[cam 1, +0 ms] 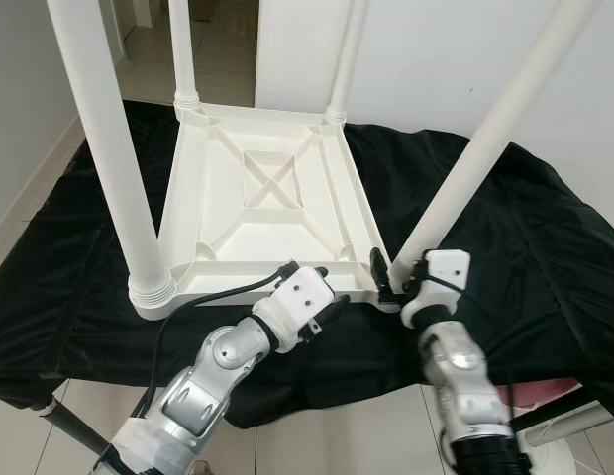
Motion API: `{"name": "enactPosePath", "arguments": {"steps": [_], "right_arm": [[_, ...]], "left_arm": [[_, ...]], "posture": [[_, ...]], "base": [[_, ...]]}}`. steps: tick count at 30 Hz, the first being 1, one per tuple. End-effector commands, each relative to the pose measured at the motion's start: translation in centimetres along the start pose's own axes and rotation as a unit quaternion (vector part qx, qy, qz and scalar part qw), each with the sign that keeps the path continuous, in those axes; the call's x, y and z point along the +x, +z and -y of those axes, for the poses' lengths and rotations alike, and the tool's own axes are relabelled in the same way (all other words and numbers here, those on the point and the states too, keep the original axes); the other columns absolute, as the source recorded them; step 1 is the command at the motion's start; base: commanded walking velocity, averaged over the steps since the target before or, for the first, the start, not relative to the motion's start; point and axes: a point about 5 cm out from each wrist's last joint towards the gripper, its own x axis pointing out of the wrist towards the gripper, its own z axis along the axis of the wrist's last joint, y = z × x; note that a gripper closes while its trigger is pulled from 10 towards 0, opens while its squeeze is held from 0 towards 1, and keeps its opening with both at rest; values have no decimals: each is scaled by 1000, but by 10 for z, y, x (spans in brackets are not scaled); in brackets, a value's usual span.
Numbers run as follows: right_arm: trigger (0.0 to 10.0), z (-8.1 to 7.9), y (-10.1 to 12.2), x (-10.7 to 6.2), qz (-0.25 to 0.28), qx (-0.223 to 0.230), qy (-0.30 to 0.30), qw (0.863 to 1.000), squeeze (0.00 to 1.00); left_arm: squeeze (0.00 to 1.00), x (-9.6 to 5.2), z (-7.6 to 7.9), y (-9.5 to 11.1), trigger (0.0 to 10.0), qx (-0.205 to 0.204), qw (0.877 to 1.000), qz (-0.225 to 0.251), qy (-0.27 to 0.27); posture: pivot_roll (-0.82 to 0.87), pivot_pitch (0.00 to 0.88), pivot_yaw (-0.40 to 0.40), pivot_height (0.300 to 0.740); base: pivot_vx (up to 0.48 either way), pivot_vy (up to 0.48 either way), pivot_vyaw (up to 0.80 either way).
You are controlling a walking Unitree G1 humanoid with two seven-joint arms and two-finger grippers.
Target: Building children table
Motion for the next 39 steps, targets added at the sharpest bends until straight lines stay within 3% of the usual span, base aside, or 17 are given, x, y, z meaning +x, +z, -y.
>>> {"name": "enactPosePath", "arguments": {"steps": [1, 4, 9, 12, 17, 18, 20, 21, 22, 23, 29, 35, 36, 39], "right_arm": [[10000, 4, 3, 2, 5, 2, 32, 999, 0], [10000, 8, 7, 6, 2, -10, 98, 995, 0], [10000, 11, 8, 7, -9, -29, 153, 988, 0], [10000, 18, 3, 8, -40, -52, 213, 975, 0], [10000, 21, -5, 11, -67, -60, 249, 964, 0], [6627, 23, -8, 12, -72, -64, 247, 964, 0], [6627, 25, -10, 13, -76, -67, 246, 964, 0], [1882, 27, -12, 14, -78, -61, 247, 964, 0], [1882, 28, -13, 14, -77, -58, 250, 963, 0], [0, 29, -13, 16, -76, -57, 250, 963, 0], [0, 31, -13, 19, -72, -47, 255, 963, 0], [0, 27, -12, 22, -59, -35, 246, 967, 0], [10000, 22, -13, 20, -55, -22, 243, 968, 0], [10000, 19, -14, 19, -52, -15, 241, 969, 0]], "left_arm": [[0, 1, 4, 9, 10000, 7, 999, 20, -38], [0, 2, 1, 15, 10000, -2, 999, 35, -41], [0, 1, 0, 17, 10000, -1, 998, 37, -43], [0, -2, -3, 15, 10000, 2, 999, 32, -38], [0, 3, 4, 19, 10000, 2, 998, 44, -35], [0, 5, 7, 20, 10000, 5, 998, 47, -35], [0, 6, 8, 21, 10000, 7, 998, 48, -36], [0, 8, 10, 22, 10000, 6, 998, 50, -35], [0, 8, 10, 22, 10000, 4, 998, 50, -35], [0, 8, 9, 22, 10000, 4, 998, 47, -34], [0, 6, 7, 19, 10000, 2, 999, 41, -33], [0, 4, 8, 20, 10000, -35, 997, 40, -56], [0, 3, 10, 21, 10000, -42, 996, 43, -65], [0, 3, 11, 22, 10000, -37, 996, 45, -66]], "posture": [[34, 31, -125, 740], [31, 40, -118, 740], [35, 43, -118, 740], [36, 43, -122, 740], [32, 40, -122, 740], [33, 39, -122, 740], [34, 38, -121, 740], [37, 36, -120, 740], [37, 36, -120, 740], [40, 32, -117, 740], [43, 31, -116, 740], [44, 32, -110, 740], [42, 34, -107, 740], [42, 34, -107, 740]], "base": [[0, 0, 0], [0, 0, 0], [0, 0, 0], [0, 0, 0], [0, 0, 0], [0, 0, 0], [0, 0, 0], [0, 0, 0], [0, 0, 0], [0, 0, 0], [0, 0, 0], [0, 0, 0], [0, 0, 0], [0, 0, 0]]}}
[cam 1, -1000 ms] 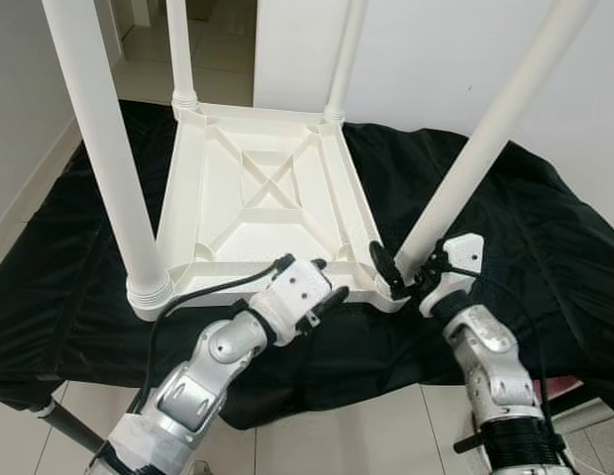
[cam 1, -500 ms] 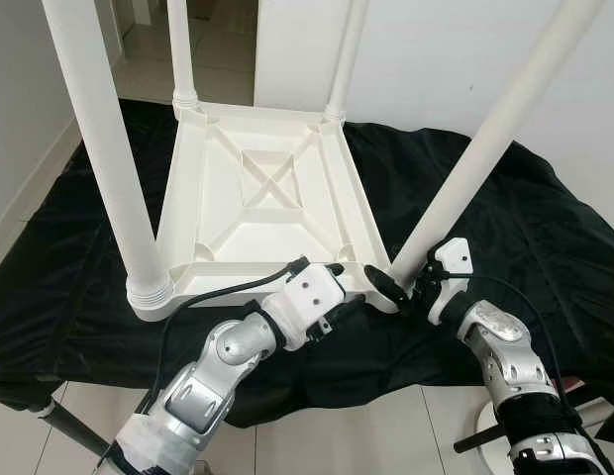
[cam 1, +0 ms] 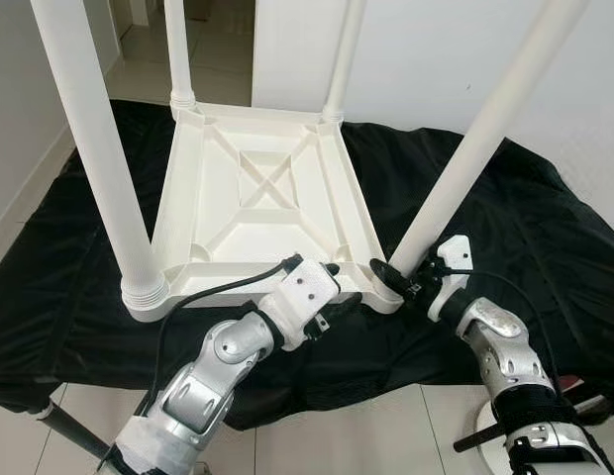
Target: Building children table
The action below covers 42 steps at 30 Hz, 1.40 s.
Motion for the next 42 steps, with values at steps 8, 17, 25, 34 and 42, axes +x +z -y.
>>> {"name": "enactPosePath", "arguments": {"steps": [8, 17, 25, 34, 42], "right_arm": [[10000, -6, 2, 0, -11, -19, -81, 996, 0], [10000, -8, 4, -11, -5, 16, -263, 965, 0], [10000, -37, 9, -1, 22, 65, -406, 911, 0], [10000, -51, 17, 10, 35, 87, -379, 920, 0], [10000, -58, 24, 15, 57, 94, -346, 932, 1000]], "left_arm": [[0, 1, 6, -1, 10000, -10, 999, -8, -39], [0, 2, 7, 0, 10000, -8, 999, -9, -36], [0, 2, 6, -1, 10000, 6, 1000, -12, -22], [0, 2, 4, -1, 10000, 8, 1000, -15, -15], [0, 2, 1, -2, 10000, 12, 1000, -16, -6]], "posture": [[24, 37, -90, 740], [14, 48, -88, 740], [18, 58, -88, 740], [19, 64, -87, 740], [21, 73, -89, 740]], "base": [[0, 0, 0], [0, 0, 0], [0, 0, 0], [0, 0, 0], [0, 0, 0]]}}
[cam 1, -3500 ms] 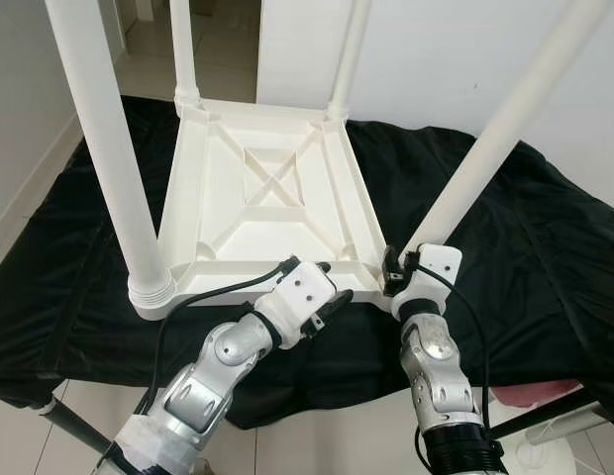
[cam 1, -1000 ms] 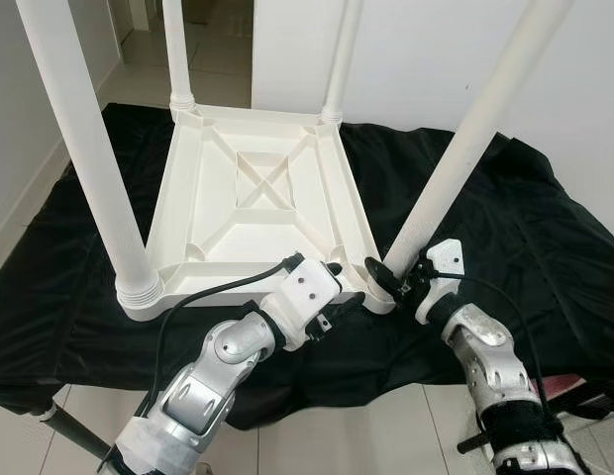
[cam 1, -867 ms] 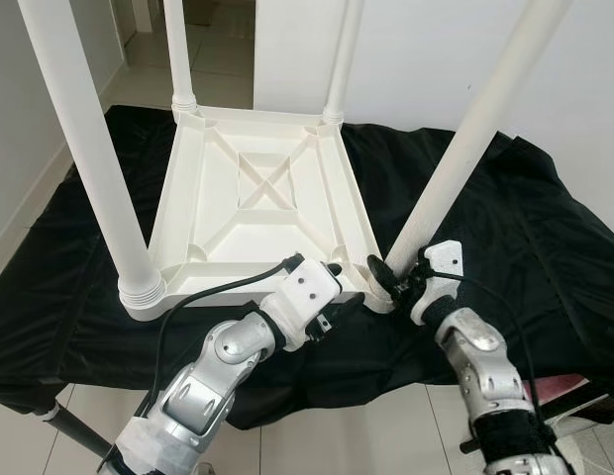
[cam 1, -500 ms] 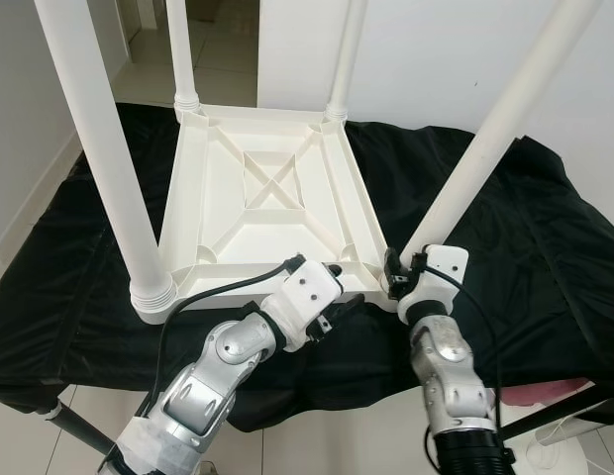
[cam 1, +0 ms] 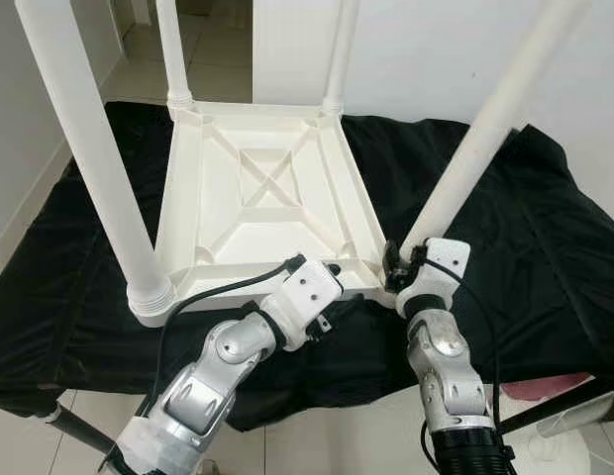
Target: Building children table
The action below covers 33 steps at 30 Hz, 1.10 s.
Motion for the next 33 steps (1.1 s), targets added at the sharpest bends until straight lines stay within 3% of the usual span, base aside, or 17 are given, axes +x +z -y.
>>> {"name": "enactPosePath", "arguments": {"steps": [1, 8, 9, 11, 12, 19, 26, 28, 33], "right_arm": [[10000, -11, -2, -5, -1, 35, 6, 999, 1000], [10000, 0, 3, -2, 12, 17, 14, 1000, 1000], [10000, 8, 5, -1, 13, 8, 39, 999, 933], [10000, 14, 6, -1, 12, 0, 61, 998, 933], [10000, 20, 7, 0, 12, -4, 88, 996, 0], [10000, 38, 18, 10, 14, -35, 210, 977, 0], [10000, 36, 17, 16, 0, -62, 275, 959, 0], [10000, 30, 10, 20, -19, -67, 315, 947, 0], [10000, 27, 7, 22, -25, -69, 326, 943, 0]], "left_arm": [[0, 1, 1, 1, 10000, 4, 1000, 1, -9], [0, 1, 1, 0, 10000, 3, 1000, 0, -4], [0, 1, 0, 0, 10000, 3, 1000, 1, -1], [0, 2, 0, 0, 10000, 4, 1000, 1, 0], [0, 2, -1, 0, 10000, 4, 1000, 1, 2], [0, 3, -1, -1, 10000, 6, 1000, 0, 3], [0, 3, -2, -1, 10000, 8, 1000, -1, 5], [0, 4, -3, -1, 10000, 10, 1000, 0, 6], [0, 4, -3, -1, 10000, 11, 1000, -1, 7]], "posture": [[21, 73, -89, 740], [13, 83, -90, 740], [10, 87, -91, 740], [9, 88, -92, 740], [8, 89, -91, 740], [3, 91, -89, 740], [8, 89, -87, 740], [13, 88, -90, 740], [15, 87, -91, 740]], "base": [[0, 0, 0], [0, 0, 0], [0, 0, 0], [0, 0, 0], [0, 0, 0], [0, 0, 0], [0, 0, 0], [0, 0, 0], [0, 0, 0]]}}
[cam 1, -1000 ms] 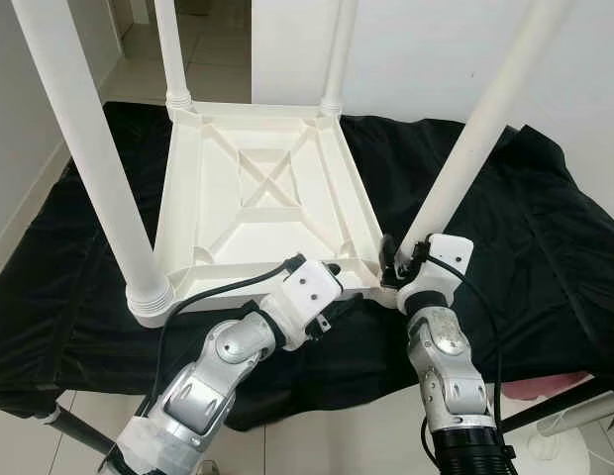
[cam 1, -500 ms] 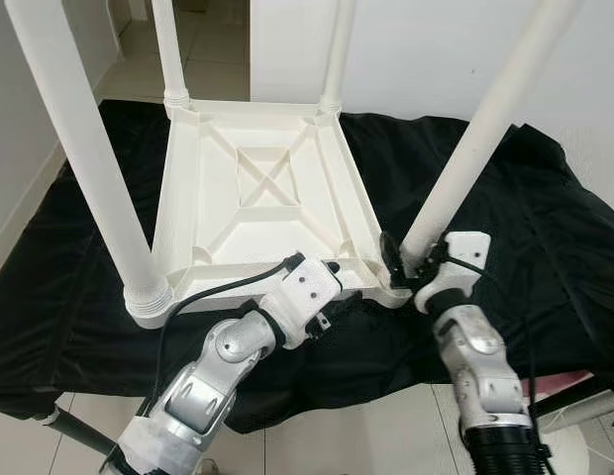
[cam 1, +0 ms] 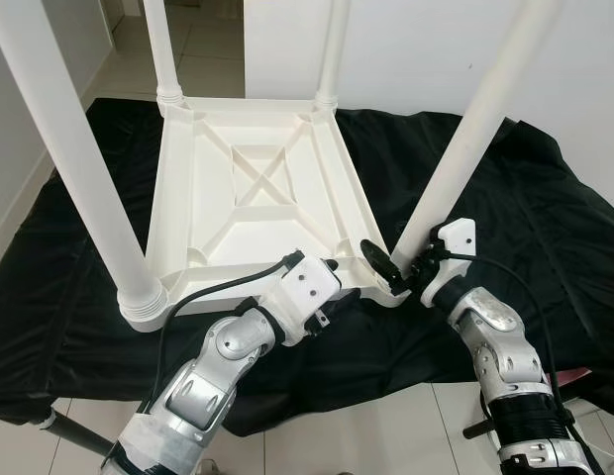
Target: Building children table
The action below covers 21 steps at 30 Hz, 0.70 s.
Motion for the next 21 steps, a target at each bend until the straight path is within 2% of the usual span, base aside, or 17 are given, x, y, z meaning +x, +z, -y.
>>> {"name": "enactPosePath", "arguments": {"steps": [1, 3, 4, 5, 6, 7, 20, 21], "right_arm": [[10000, -1, -3, 3, -11, -5, 11, 1000, 0], [10000, -2, -7, 4, -19, -11, 20, 1000, 0], [9294, -2, -11, 4, -25, -9, 26, 999, 0], [1412, -2, -13, 4, -29, -8, 29, 999, 0], [1412, -2, -13, 4, -29, -8, 29, 999, 0], [0, -1, -14, 4, -30, -7, 32, 999, 0], [0, 3, -16, 1, -26, -4, 37, 999, 0], [10000, 4, -15, 0, -24, -8, 31, 999, 0]], "left_arm": [[0, 1, 1, 0, 10000, 5, 1000, 0, -3], [0, 1, 1, 0, 10000, 7, 1000, -1, -2], [0, 1, 1, 0, 10000, 9, 1000, -2, -1], [0, 0, 1, 0, 10000, 10, 1000, -3, 0], [0, 0, 1, 0, 10000, 10, 1000, -3, 0], [0, 0, 1, -1, 10000, 10, 1000, -4, 2], [0, 0, 2, -1, 10000, 9, 1000, -3, 0], [0, 0, 2, -1, 10000, 9, 1000, -3, 0]], "posture": [[18, 86, -92, 740], [23, 87, -96, 740], [26, 89, -99, 740], [27, 91, -100, 740], [27, 91, -100, 740], [27, 91, -100, 740], [20, 92, -95, 740], [17, 97, -96, 740]], "base": [[0, 0, 0], [0, 0, 0], [0, 0, 0], [0, 0, 0], [0, 0, 0], [0, 0, 0], [0, 0, 0], [0, 0, 0]]}}
